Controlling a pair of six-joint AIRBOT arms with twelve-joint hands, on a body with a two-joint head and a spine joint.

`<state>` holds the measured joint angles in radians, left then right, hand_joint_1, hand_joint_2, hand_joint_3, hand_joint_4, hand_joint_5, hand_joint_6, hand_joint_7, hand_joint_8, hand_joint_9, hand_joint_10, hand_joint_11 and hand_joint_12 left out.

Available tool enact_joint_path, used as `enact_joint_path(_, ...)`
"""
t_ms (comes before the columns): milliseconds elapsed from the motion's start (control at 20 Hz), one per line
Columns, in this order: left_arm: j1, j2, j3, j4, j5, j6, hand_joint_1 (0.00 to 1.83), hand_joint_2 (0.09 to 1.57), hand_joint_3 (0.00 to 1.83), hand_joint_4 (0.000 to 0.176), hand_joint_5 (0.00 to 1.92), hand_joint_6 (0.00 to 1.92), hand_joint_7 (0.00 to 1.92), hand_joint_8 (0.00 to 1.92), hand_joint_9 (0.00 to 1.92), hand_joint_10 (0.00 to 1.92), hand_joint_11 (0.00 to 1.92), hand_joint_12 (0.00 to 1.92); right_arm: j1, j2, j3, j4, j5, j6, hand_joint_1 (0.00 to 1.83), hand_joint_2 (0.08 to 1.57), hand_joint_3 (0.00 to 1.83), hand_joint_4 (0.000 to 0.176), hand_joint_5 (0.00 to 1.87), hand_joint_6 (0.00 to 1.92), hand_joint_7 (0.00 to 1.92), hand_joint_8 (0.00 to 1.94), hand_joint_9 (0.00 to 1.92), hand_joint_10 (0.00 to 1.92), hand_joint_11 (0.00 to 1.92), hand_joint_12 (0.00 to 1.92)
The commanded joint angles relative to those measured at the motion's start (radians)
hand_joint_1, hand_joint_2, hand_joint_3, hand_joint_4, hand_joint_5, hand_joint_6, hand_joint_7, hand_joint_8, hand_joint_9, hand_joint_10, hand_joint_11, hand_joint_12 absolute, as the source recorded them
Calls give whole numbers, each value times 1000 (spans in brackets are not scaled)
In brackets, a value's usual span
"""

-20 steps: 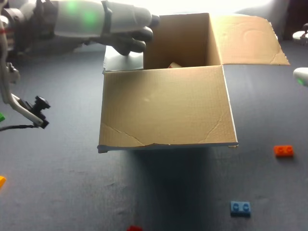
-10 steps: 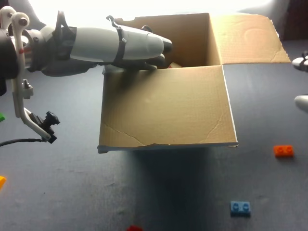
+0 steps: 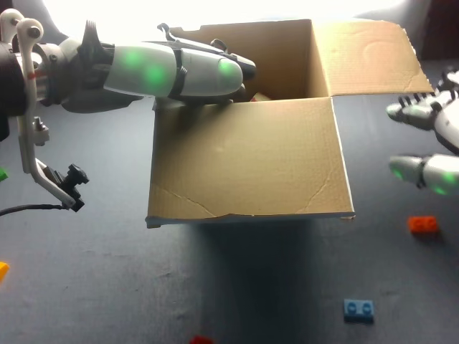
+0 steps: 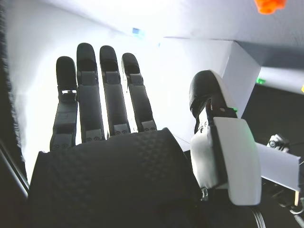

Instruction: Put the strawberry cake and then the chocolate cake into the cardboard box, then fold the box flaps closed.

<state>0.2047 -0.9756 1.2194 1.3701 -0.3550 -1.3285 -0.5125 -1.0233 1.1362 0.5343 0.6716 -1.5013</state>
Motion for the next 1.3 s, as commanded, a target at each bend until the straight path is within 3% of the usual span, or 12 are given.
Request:
enact_joint_path(0,-13,5,2,-42,-26,-6,259,1195,0,21,320,5,409,3,499,8,36,1209,18,16,7,-15,133,-4,0,1279,1,0,341,3,392,0,425,0,0,1031)
enact_joint_path(250,-55,9,11,-36,-28,4,205,1212,5,19,311,1,412,2,490,1,23,1205,107,37,5,-15,134,7,0,1275,0,0,368,10,426,8,444,6,0,1081)
enact_joint_path(450,-91,21,31,-17,-35,4,218,1208,0,27,307,4,402,2,466,0,0,1225,184,56,-5,-15,120,10,0,1277,0,0,329,5,415,6,415,3,0,1042)
enact_joint_path(650,-123,37,69,11,-39,2,209,1215,0,21,314,6,402,4,484,10,0,1269,231,54,-12,-15,109,11,0,1280,0,0,330,3,404,1,392,0,0,1001)
enact_joint_path(800,-152,55,98,105,-38,-68,199,1219,2,29,335,11,435,13,491,10,0,1272,260,32,-11,-15,108,6,0,1279,0,0,330,3,367,0,371,0,0,920)
enact_joint_path(950,-156,89,108,177,-38,-144,224,1225,2,10,307,1,415,2,481,3,0,1247,297,5,-12,-15,89,3,0,1288,2,0,279,0,383,7,400,11,0,956)
enact_joint_path(1250,-139,156,101,249,-42,-235,219,1238,2,21,315,8,410,2,476,5,0,1254,324,-20,-22,-15,56,-3,0,1290,1,0,305,7,401,4,420,11,0,1005)
